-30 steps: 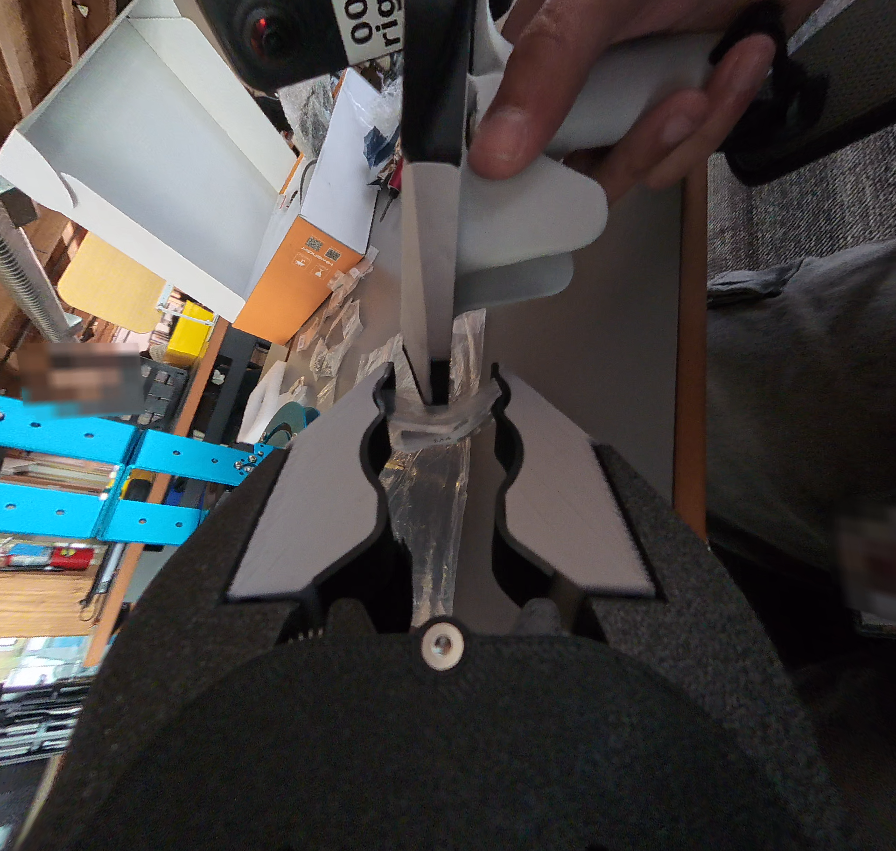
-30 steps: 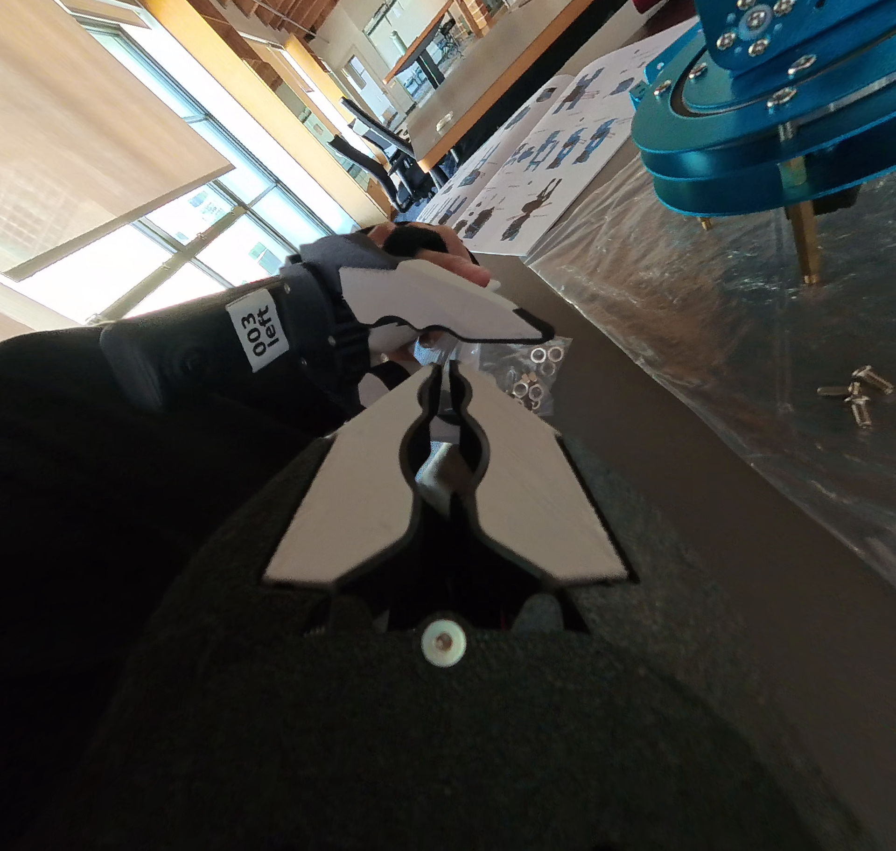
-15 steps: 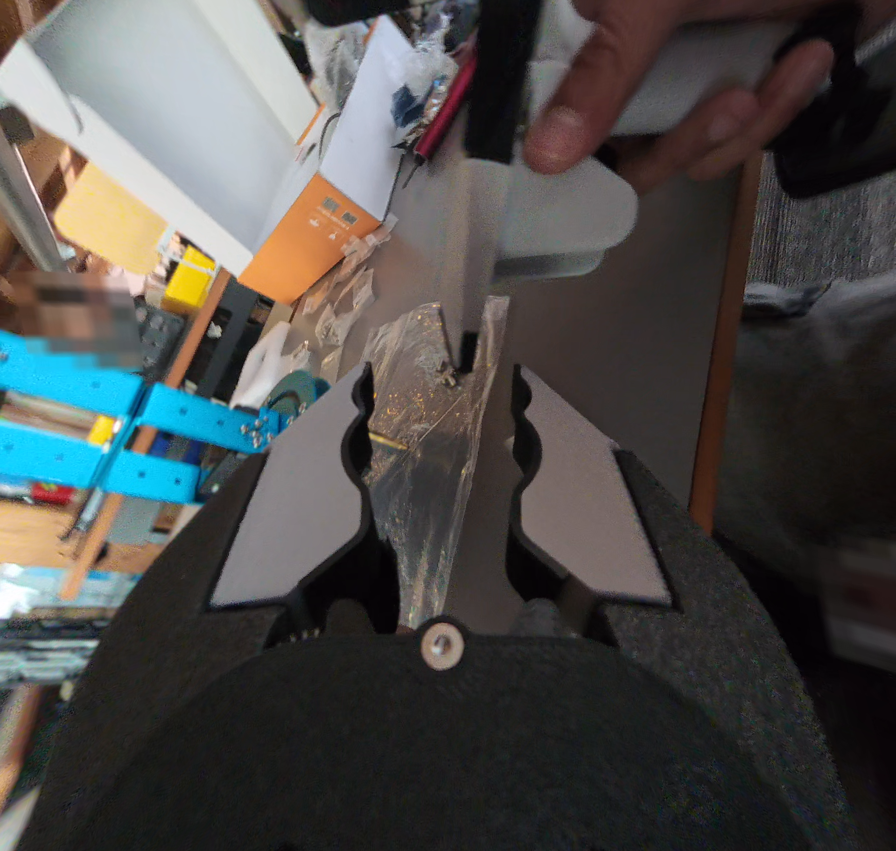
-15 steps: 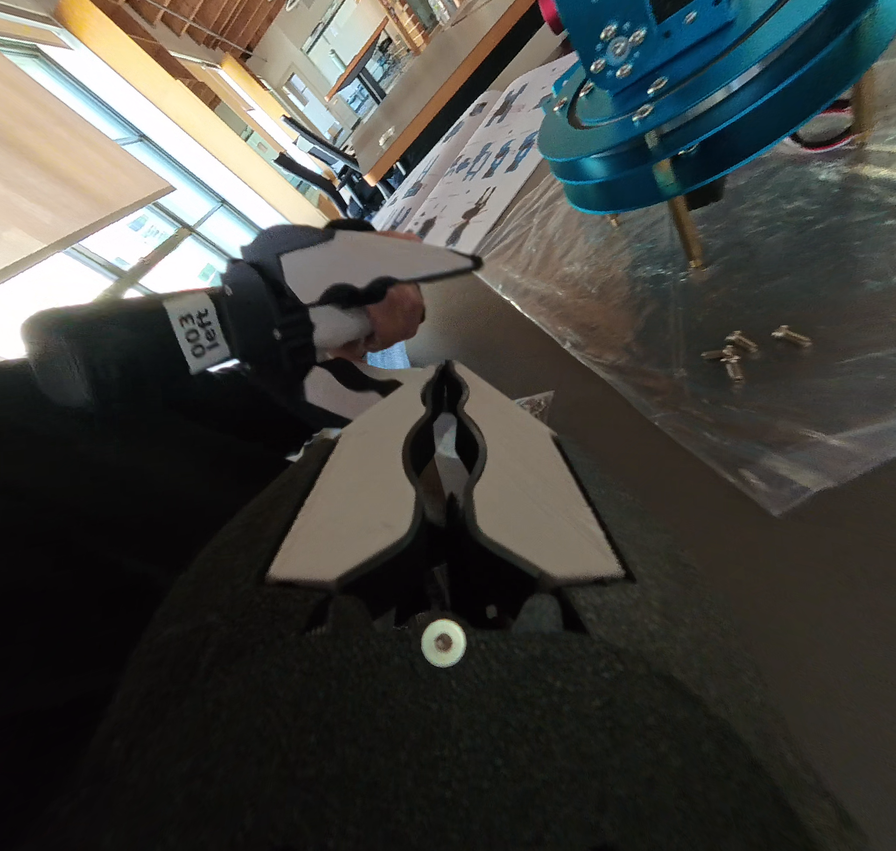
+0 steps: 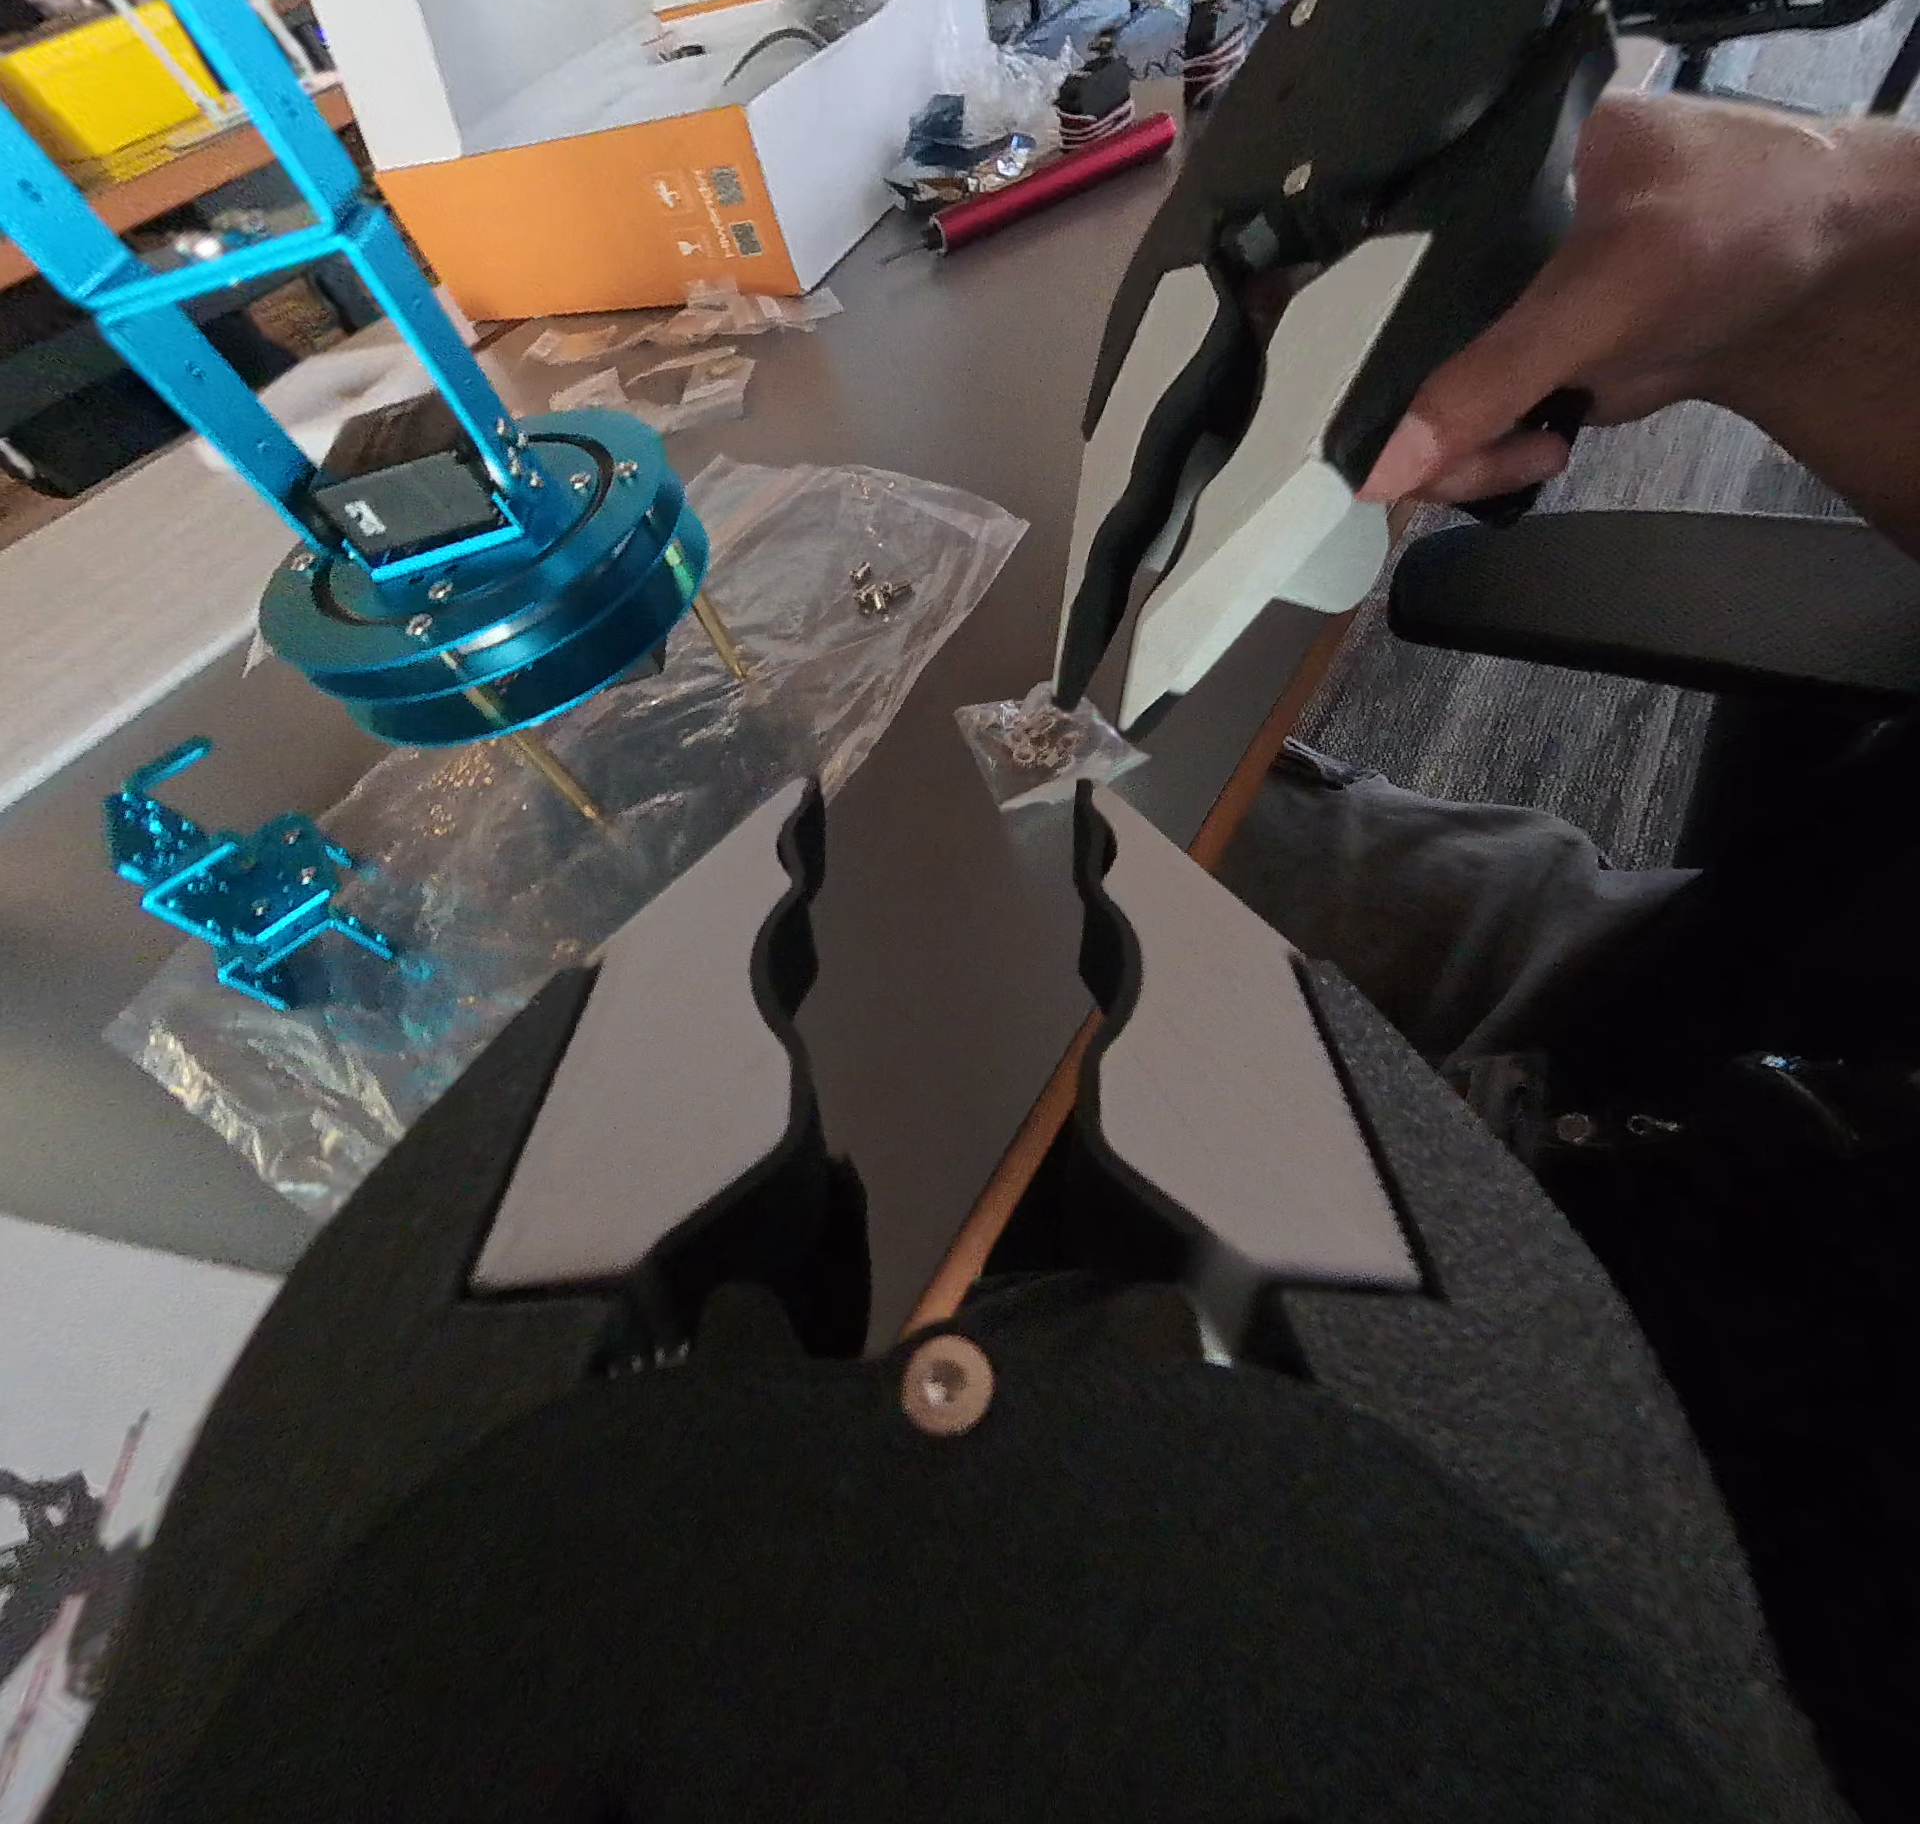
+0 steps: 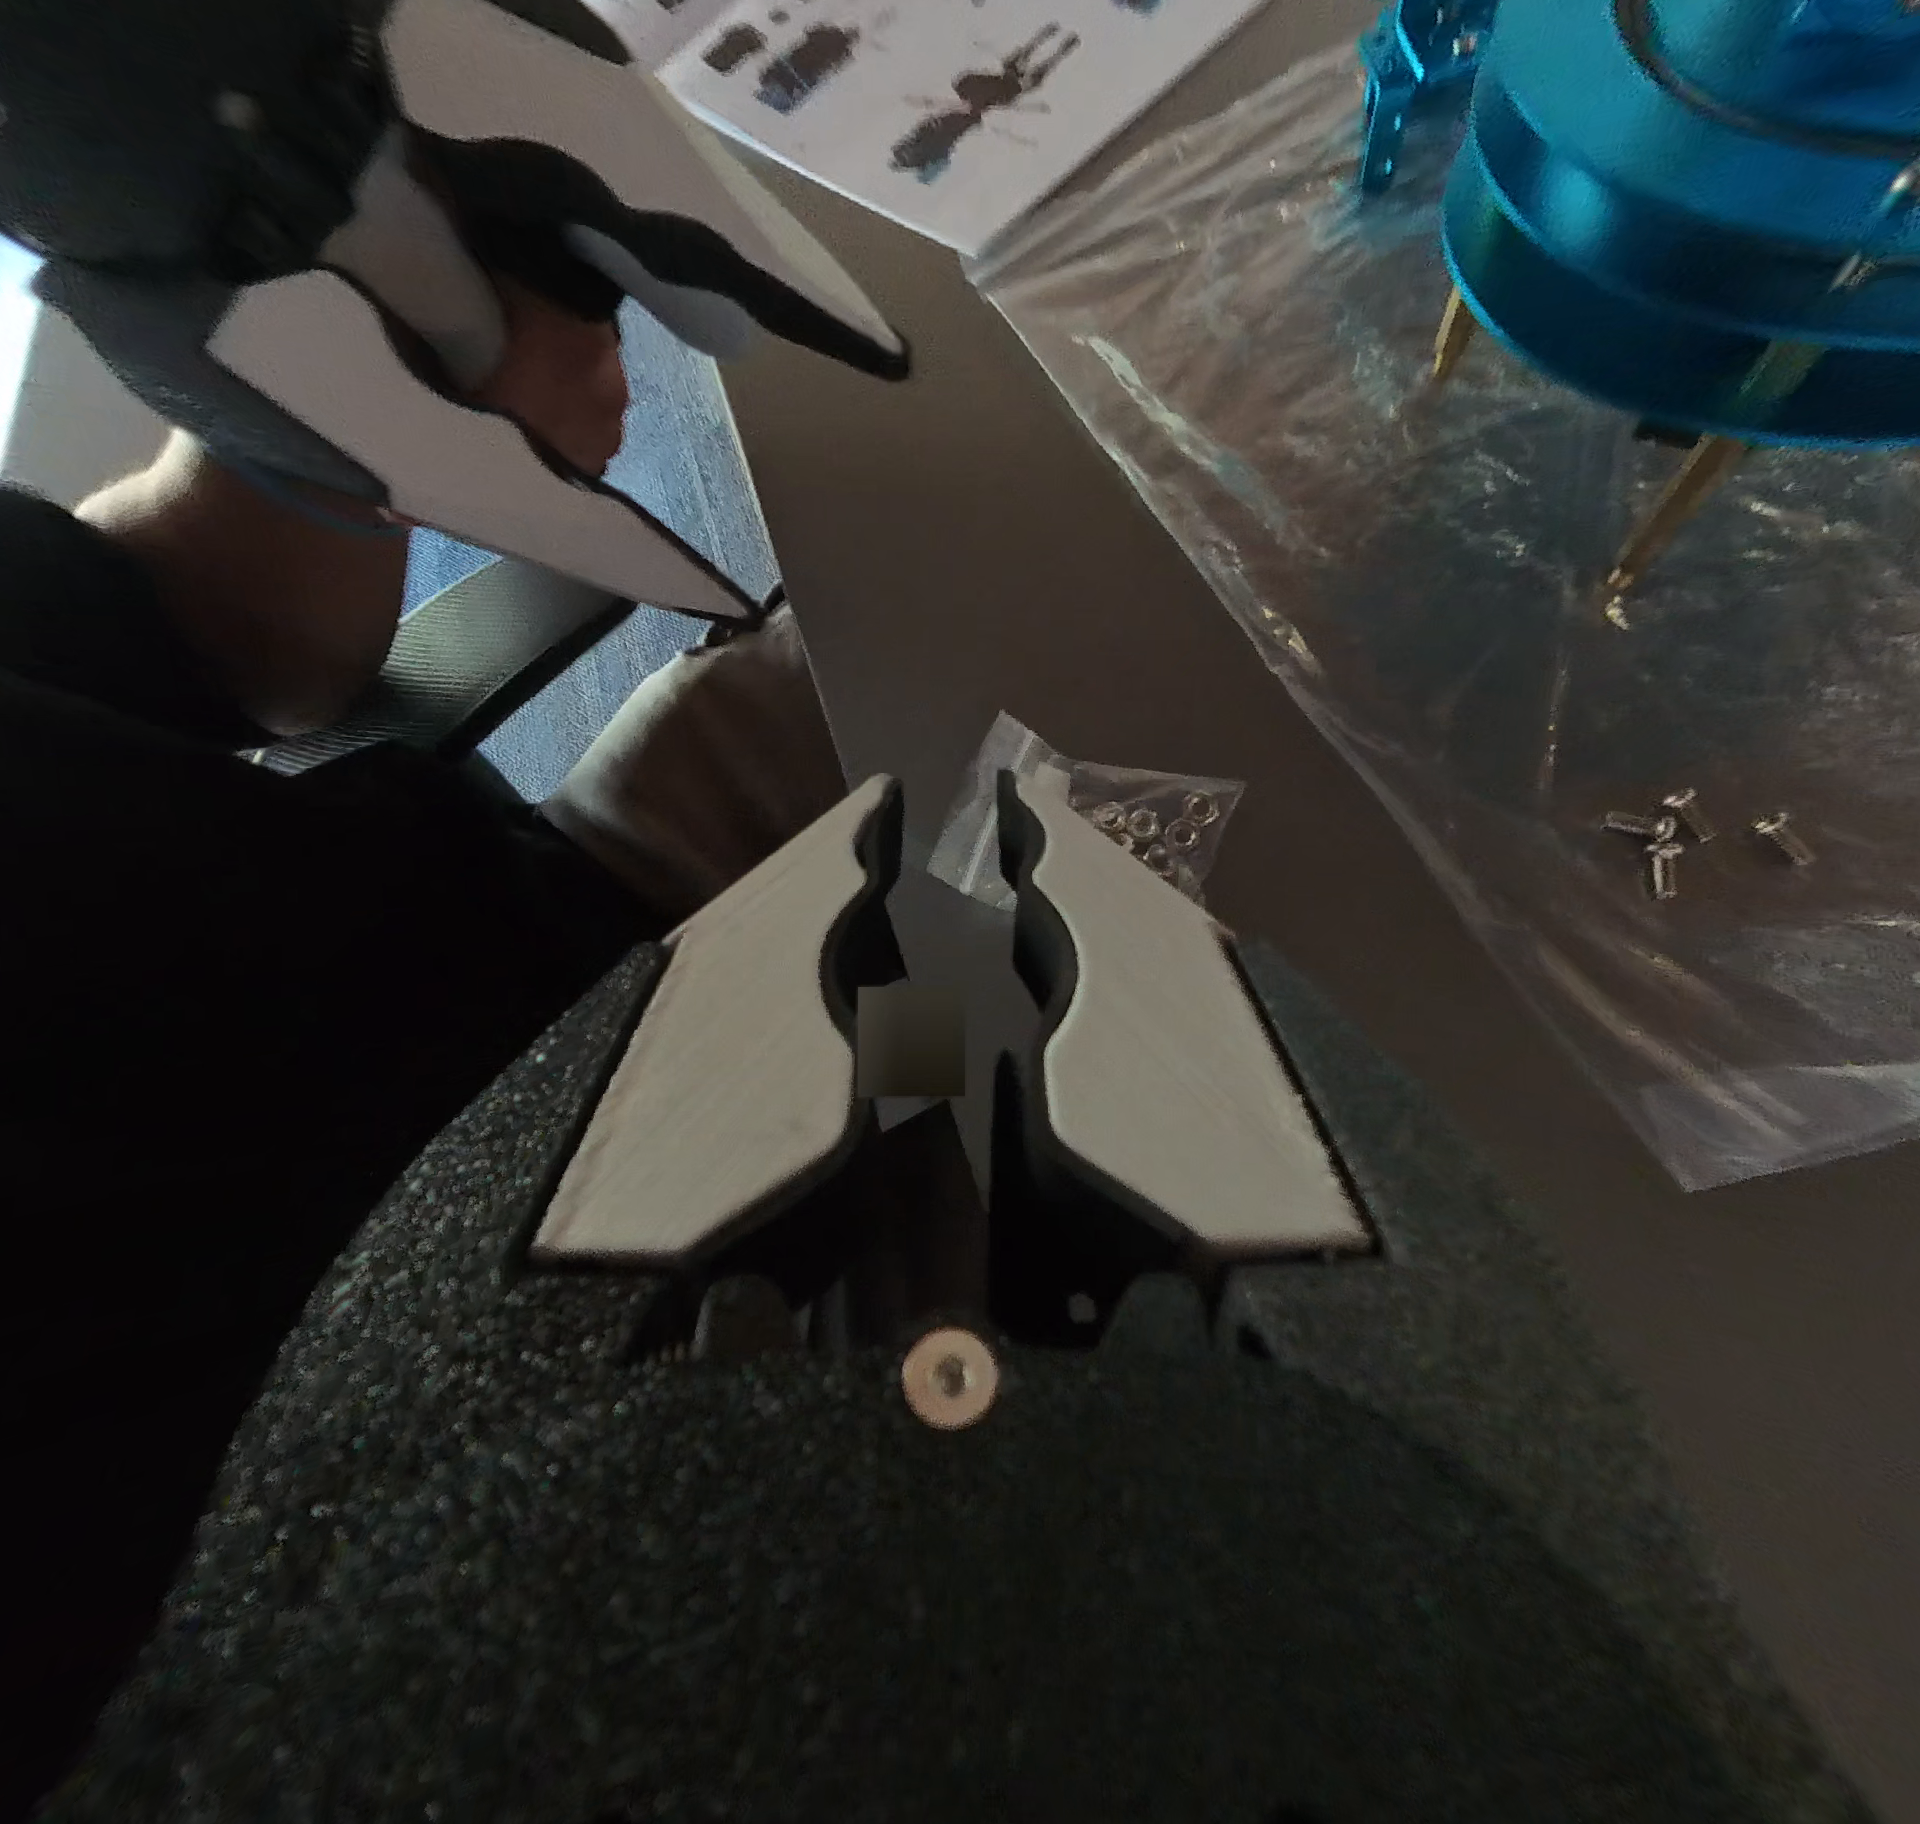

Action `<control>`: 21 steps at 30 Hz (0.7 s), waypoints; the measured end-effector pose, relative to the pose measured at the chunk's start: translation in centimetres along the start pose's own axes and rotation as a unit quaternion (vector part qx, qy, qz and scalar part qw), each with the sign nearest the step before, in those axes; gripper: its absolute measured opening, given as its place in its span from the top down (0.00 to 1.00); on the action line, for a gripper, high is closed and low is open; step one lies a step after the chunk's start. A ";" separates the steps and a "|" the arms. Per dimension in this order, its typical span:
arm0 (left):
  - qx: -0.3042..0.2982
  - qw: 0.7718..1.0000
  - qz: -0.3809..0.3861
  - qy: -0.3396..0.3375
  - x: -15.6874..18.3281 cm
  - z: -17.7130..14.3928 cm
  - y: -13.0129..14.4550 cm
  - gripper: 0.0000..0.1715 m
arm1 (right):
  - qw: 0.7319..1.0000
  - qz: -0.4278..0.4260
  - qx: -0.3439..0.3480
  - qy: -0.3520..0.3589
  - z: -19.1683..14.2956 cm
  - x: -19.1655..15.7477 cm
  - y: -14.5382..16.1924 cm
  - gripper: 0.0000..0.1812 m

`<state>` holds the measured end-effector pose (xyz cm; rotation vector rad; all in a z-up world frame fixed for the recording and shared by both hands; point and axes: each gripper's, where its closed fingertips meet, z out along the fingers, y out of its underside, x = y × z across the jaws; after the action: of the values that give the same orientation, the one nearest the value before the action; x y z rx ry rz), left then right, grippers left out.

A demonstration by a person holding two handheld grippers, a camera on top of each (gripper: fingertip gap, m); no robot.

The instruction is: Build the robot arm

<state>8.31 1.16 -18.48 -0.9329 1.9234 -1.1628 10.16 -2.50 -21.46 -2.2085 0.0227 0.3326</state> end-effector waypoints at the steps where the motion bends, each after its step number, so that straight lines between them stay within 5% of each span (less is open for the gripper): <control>1: 0.001 1.000 -0.001 -0.003 0.1 -0.2 0.2 0.72 | 1.000 0.007 -0.011 0.003 0.3 0.1 0.2 0.90; 21: 0.018 1.000 -0.024 0.003 0.4 -1.3 1.4 0.74 | 0.997 0.046 -0.061 0.024 1.9 1.1 1.2 0.97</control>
<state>6.71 1.86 -19.36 -0.9629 1.8878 -1.2249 10.58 -1.69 -23.77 -2.3405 0.1344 0.3405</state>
